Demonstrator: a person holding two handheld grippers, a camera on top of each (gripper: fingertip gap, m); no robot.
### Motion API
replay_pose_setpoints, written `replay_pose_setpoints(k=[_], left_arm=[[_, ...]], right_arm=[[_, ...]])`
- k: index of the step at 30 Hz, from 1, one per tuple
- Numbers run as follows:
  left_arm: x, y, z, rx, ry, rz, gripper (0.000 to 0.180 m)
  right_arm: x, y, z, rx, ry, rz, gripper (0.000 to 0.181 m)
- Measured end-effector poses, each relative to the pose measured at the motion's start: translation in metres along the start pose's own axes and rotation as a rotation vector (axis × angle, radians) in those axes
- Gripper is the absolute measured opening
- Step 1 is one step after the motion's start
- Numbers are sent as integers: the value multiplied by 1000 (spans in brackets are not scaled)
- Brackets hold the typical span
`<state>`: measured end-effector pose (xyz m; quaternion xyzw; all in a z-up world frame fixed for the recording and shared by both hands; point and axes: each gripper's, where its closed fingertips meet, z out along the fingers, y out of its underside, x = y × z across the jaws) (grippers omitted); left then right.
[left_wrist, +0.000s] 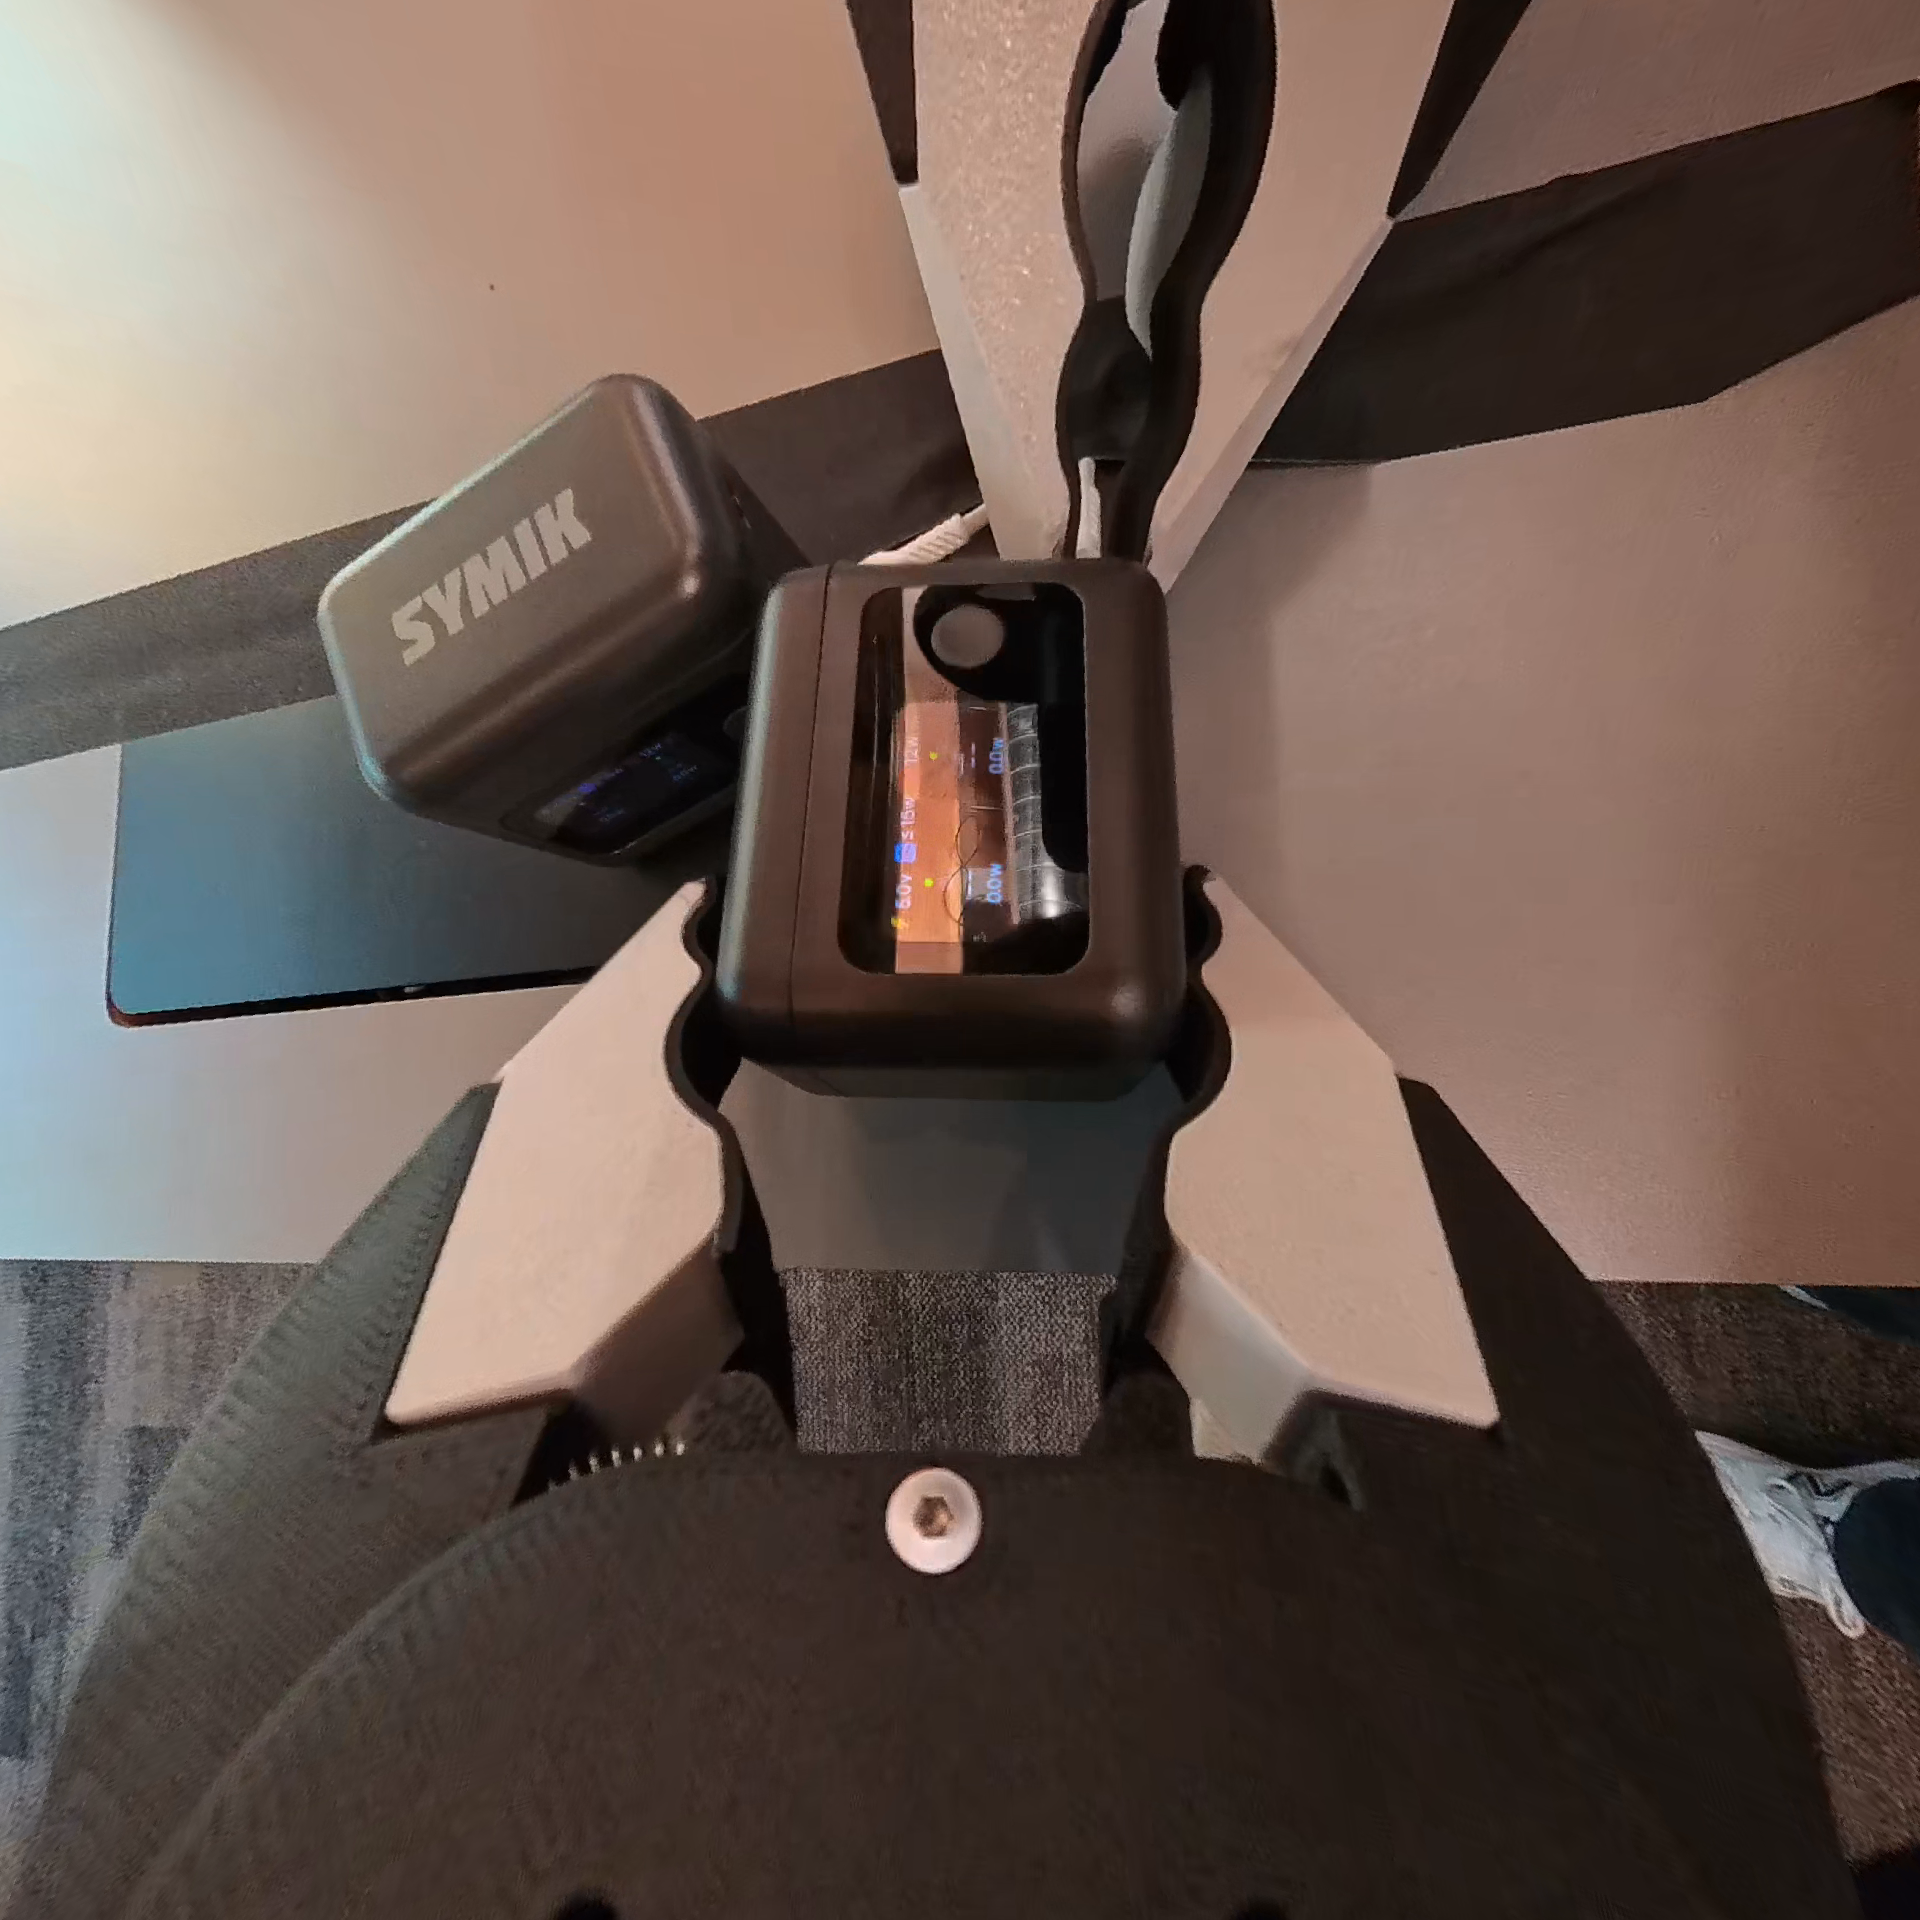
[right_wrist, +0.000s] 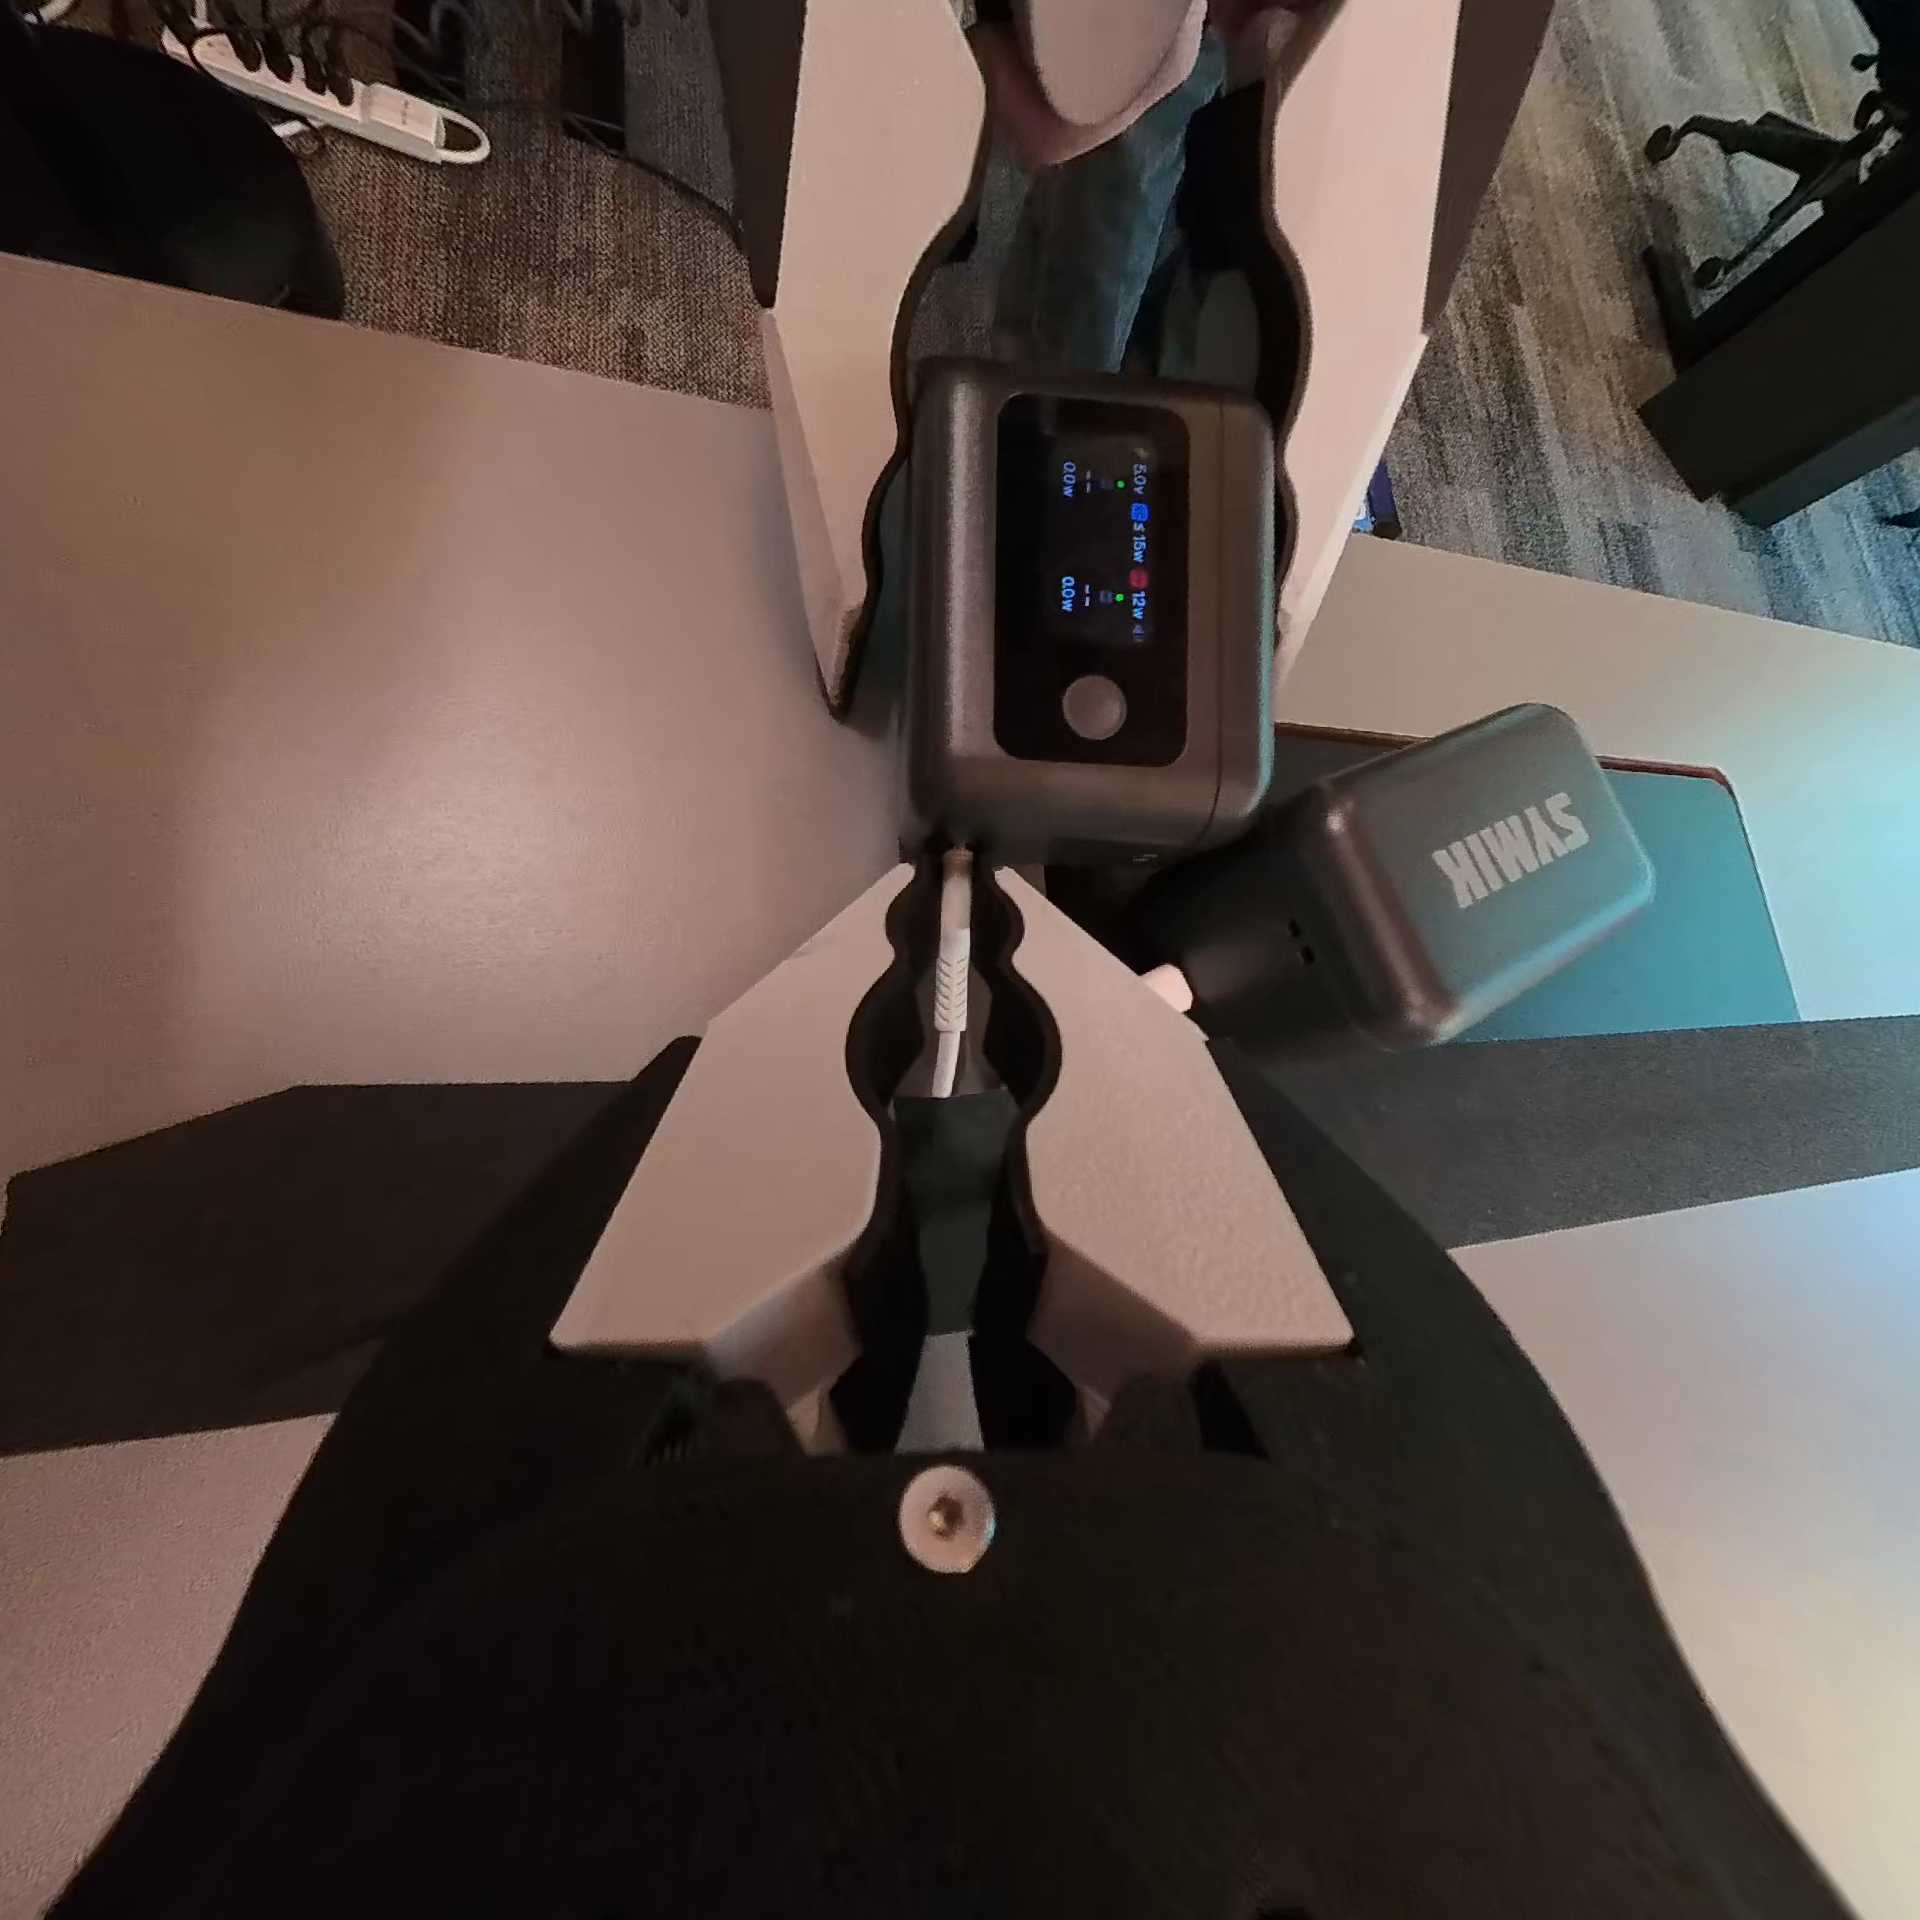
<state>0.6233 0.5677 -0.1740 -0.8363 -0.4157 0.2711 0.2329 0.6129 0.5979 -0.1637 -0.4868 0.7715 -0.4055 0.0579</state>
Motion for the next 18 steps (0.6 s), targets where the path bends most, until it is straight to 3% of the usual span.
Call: replay_pose_setpoints(k=[9,13,17,18], left_arm=[[1,-2,-2,0,29,62,85],[3,-9,1,122,29,62,86],[18,-22,8,222,83,19,104],[15,-23,10,218,75,7,93]], right_arm=[[-3,-2,3,35,0,34,7],[-2,-2,4,53,-9,84,7],[-4,-3,3,54,-15,64,7],[-4,-3,3,56,-31,72,6]])
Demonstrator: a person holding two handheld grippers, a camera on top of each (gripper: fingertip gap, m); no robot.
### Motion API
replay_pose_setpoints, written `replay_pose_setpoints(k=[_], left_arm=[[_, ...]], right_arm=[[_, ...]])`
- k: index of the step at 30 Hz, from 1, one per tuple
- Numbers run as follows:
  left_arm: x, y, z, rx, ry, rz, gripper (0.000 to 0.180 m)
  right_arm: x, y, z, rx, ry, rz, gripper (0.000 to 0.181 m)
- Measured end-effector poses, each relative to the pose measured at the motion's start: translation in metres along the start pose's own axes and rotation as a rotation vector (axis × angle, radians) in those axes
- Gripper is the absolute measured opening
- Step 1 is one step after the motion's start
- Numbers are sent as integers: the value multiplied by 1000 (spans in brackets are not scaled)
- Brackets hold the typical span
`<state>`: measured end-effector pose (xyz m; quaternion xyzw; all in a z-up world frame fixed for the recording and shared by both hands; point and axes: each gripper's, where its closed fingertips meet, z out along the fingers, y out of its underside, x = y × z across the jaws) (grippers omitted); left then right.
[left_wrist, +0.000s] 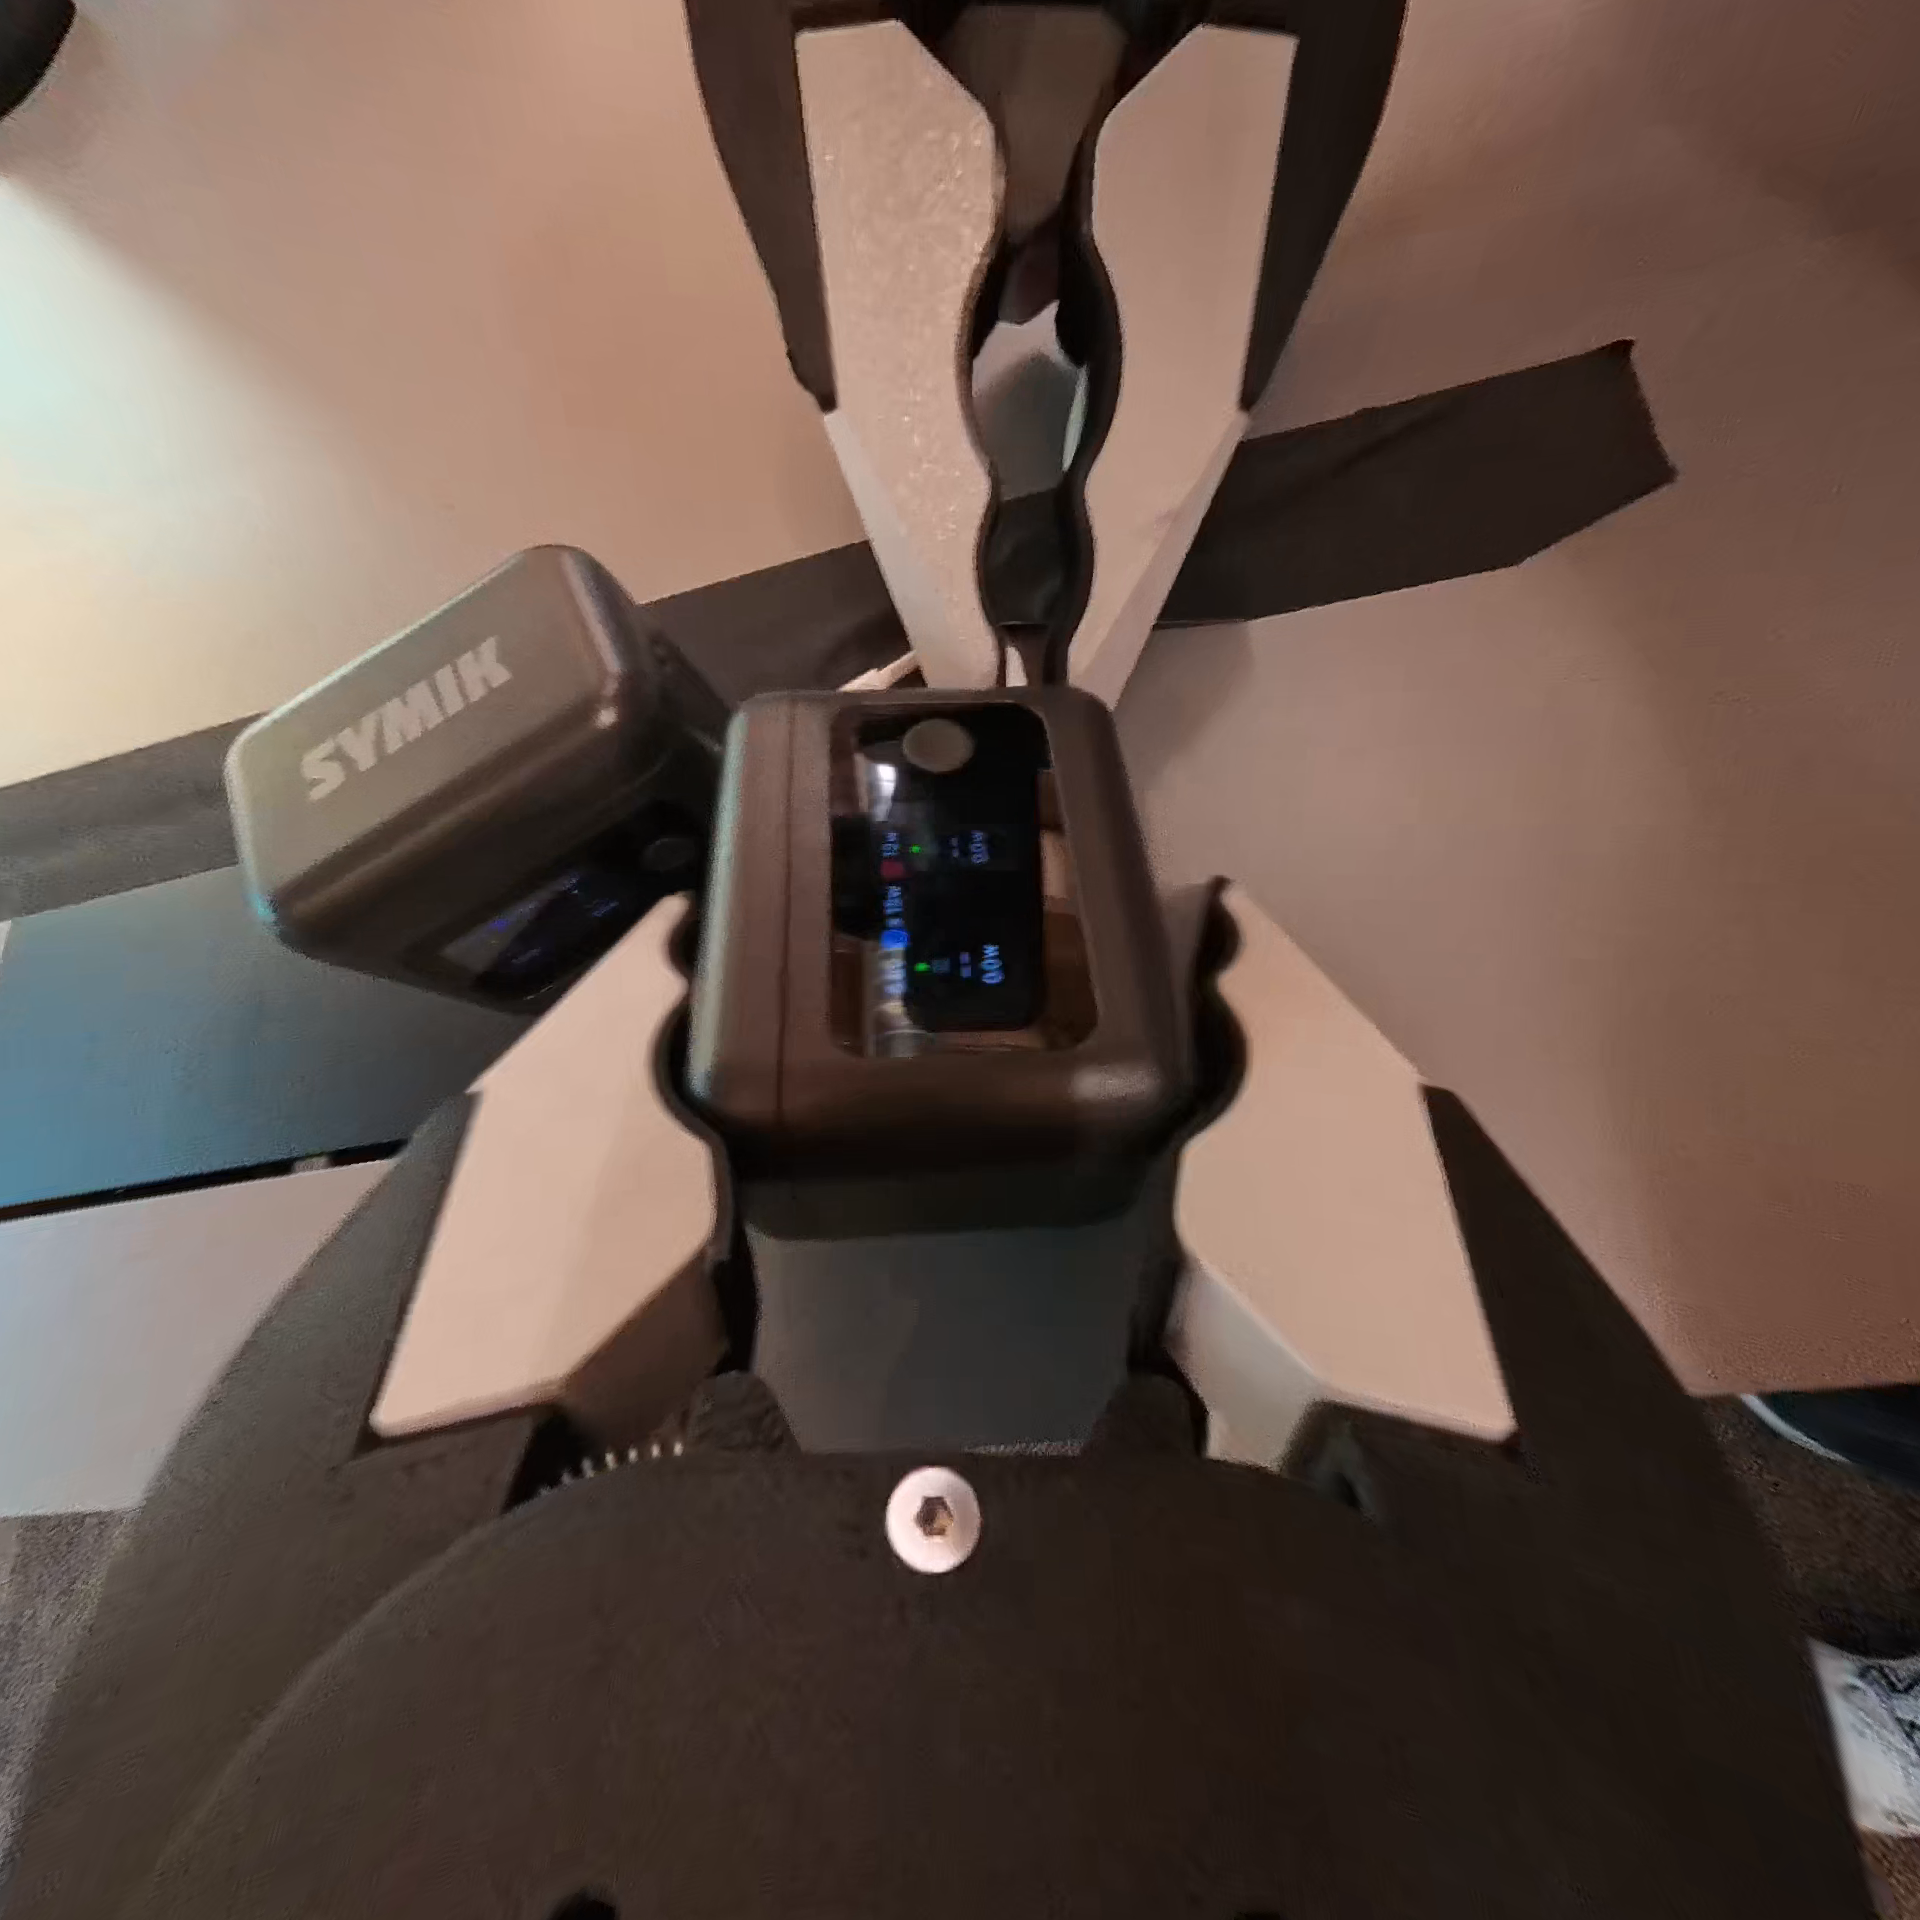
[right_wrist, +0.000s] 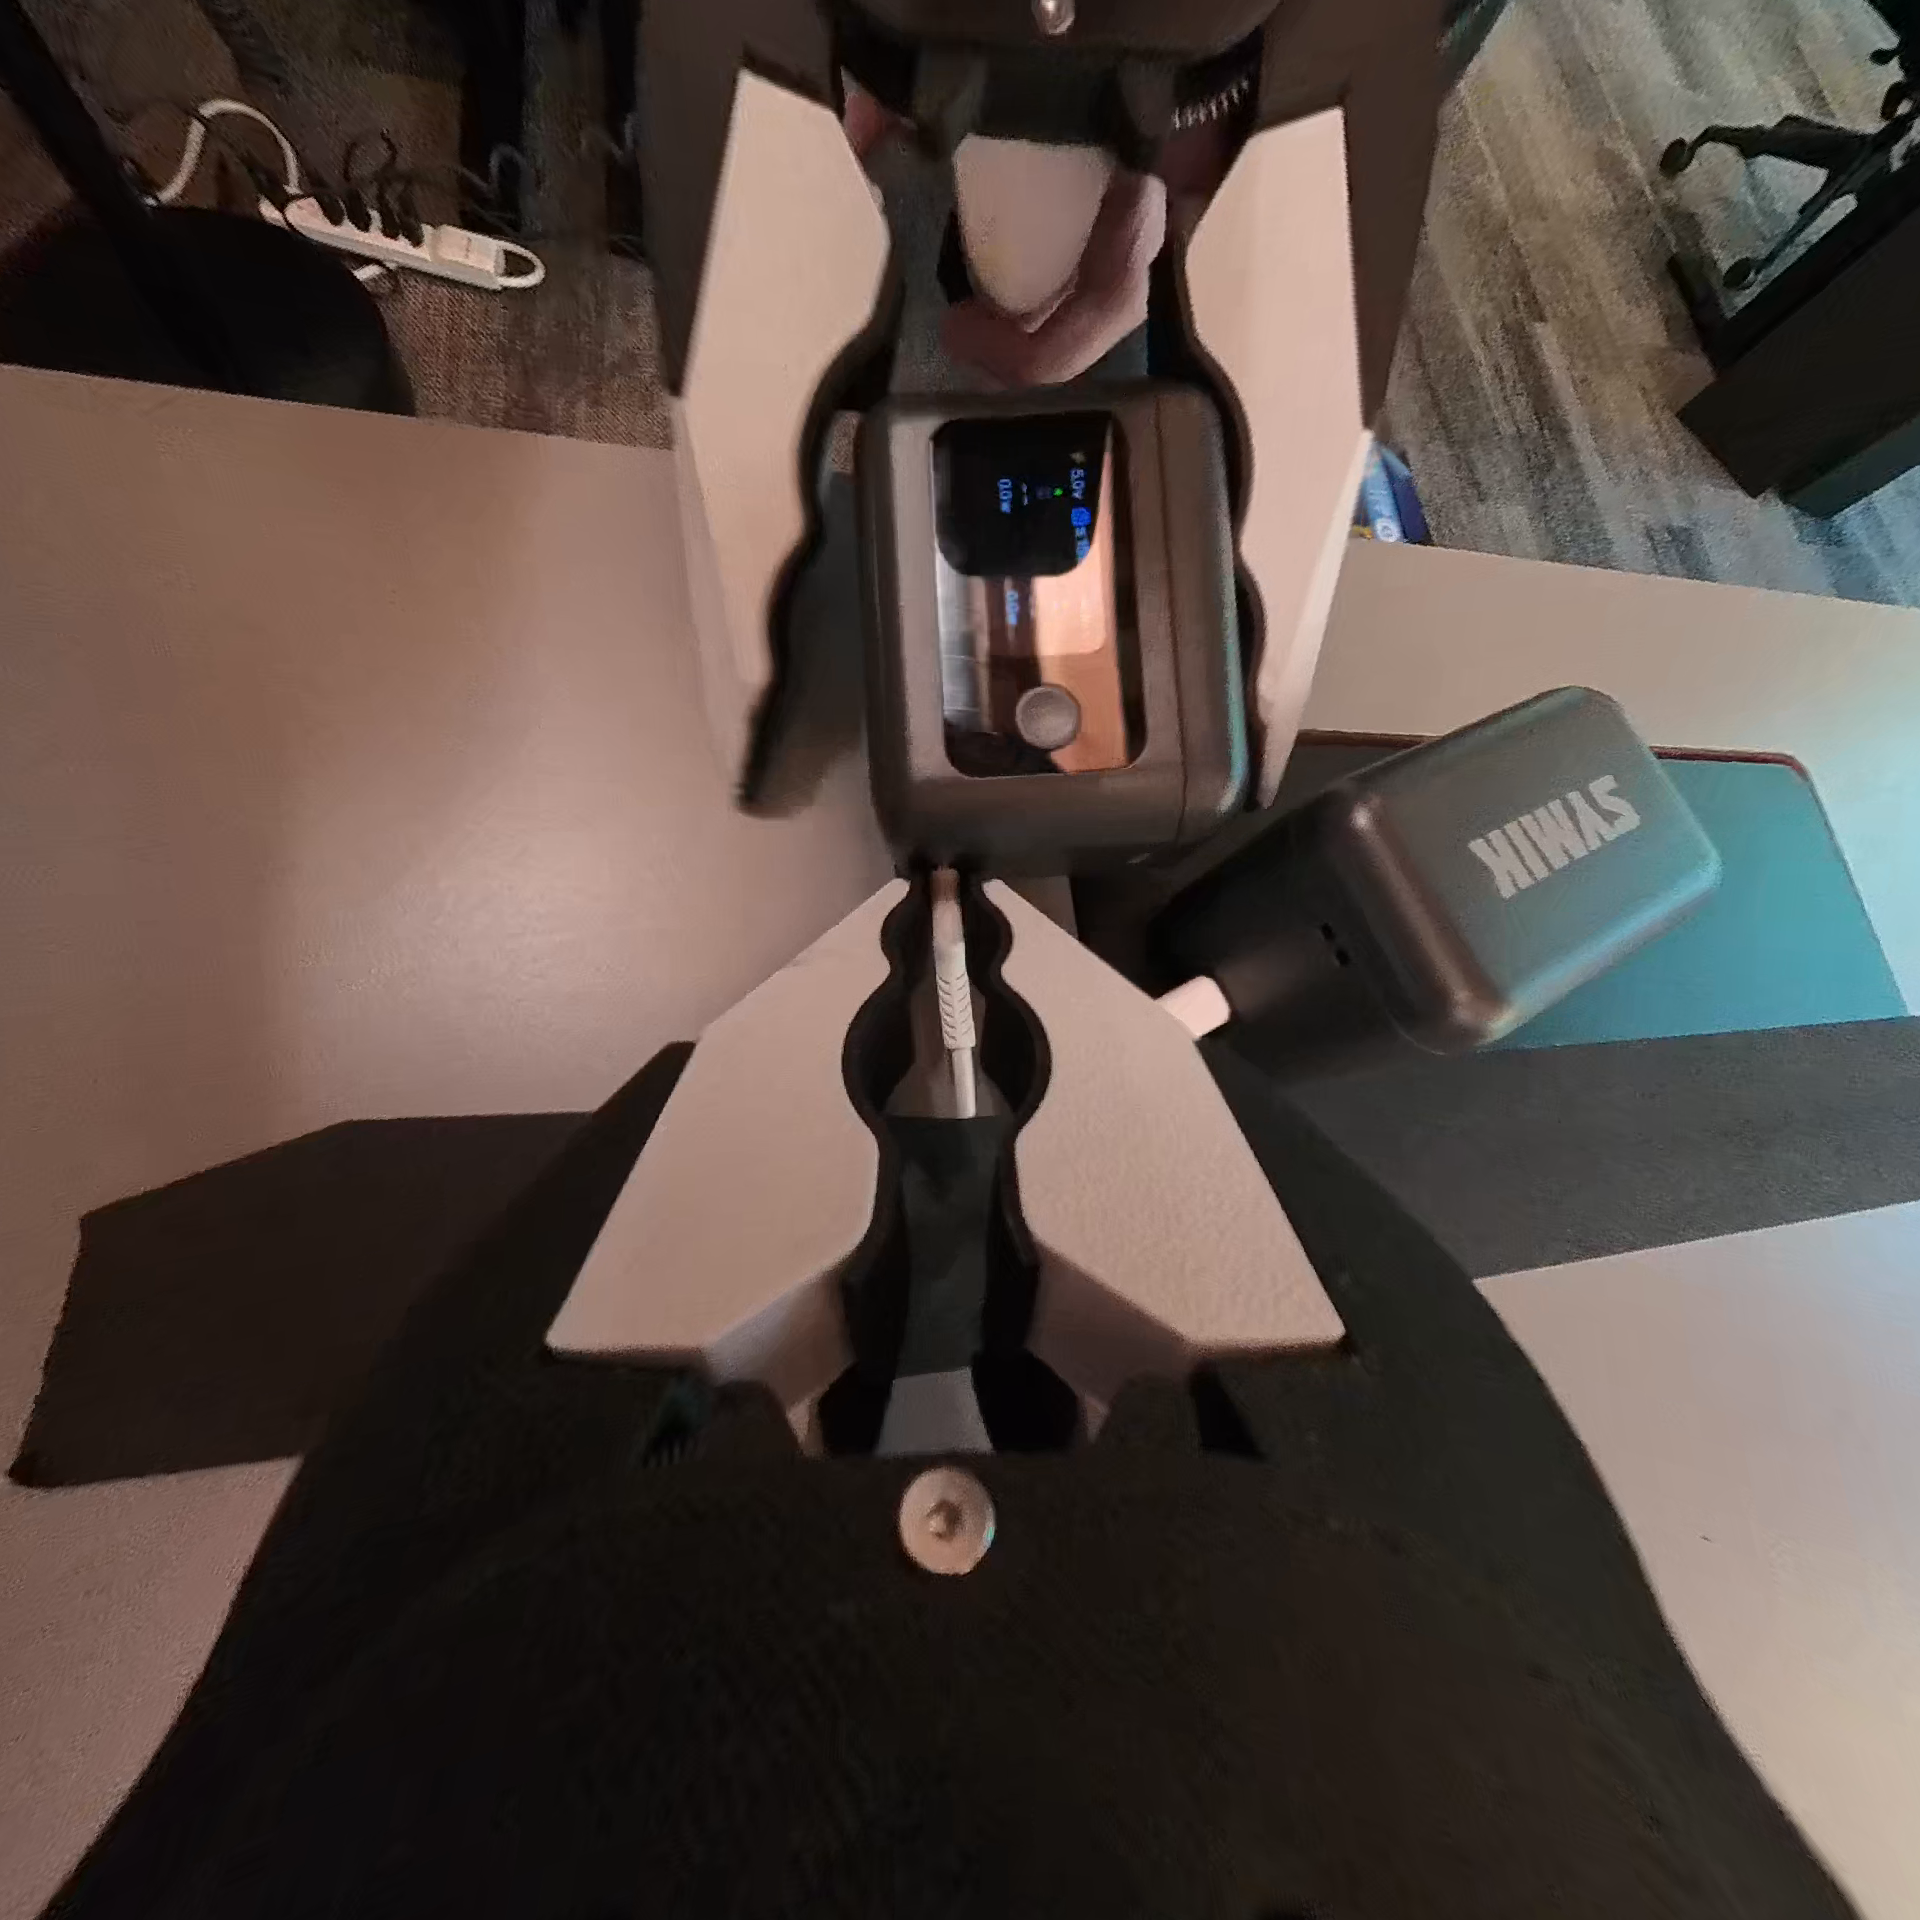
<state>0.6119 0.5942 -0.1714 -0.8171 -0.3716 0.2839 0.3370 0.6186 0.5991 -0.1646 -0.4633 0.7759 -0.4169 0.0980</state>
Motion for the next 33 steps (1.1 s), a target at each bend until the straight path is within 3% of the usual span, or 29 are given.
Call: replay_pose_setpoints(k=[6,15,19,21,24,27,30,33], left_arm=[[-4,-2,-1,20,-61,71,87],[-7,7,-4,-90,-35,6,87],[-47,47,-52,-178,-163,-111,87],[-38,23,-61,-71,-124,-80,87],[-27,16,-56,-101,-159,37,86],[-9,15,-53,-48,-108,-69,86],[5,7,-55,40,-82,-158,86],[12,-1,-58,140,-47,-276,86]], right_arm=[[0,0,0,-28,11,-56,6],[-1,1,-1,-43,7,-128,6],[-1,1,-11,-24,25,-101,7],[-2,2,1,-16,25,-65,6],[0,4,7,-36,36,-63,6],[-3,5,5,-22,30,-47,10],[1,-1,6,9,52,-11,40],[0,-11,5,64,13,54,44]])
